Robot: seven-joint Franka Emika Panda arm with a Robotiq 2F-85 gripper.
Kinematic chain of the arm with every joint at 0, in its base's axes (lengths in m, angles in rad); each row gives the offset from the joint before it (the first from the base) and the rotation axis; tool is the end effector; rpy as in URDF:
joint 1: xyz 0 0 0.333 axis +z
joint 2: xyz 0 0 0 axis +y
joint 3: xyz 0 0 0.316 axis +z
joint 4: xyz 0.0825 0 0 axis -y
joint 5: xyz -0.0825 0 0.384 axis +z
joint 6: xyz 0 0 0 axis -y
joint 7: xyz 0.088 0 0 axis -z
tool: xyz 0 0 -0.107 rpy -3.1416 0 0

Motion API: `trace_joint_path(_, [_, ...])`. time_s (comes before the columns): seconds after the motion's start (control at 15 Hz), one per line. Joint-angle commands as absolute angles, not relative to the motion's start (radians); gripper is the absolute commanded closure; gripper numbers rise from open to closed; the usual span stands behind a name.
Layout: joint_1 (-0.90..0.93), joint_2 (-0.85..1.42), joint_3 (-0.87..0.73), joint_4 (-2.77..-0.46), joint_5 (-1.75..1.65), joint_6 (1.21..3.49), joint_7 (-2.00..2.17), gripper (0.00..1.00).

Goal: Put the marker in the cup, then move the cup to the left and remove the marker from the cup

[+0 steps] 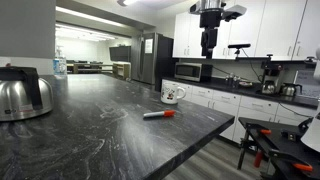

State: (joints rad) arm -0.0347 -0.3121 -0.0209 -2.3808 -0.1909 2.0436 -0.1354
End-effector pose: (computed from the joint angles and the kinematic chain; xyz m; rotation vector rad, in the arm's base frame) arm 0.4428 -0.0354 0.4398 2.9709 0.2534 -0.0599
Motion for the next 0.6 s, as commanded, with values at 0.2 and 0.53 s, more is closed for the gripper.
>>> trace_joint_path(0.2, [-0.029,-0.312,-0.026,-2.379,-0.192,2.041,-0.134,0.00])
trace_joint_path(0.53, [-0.024,-0.304,-0.029,-2.378,-0.198,2.054,-0.167,0.00])
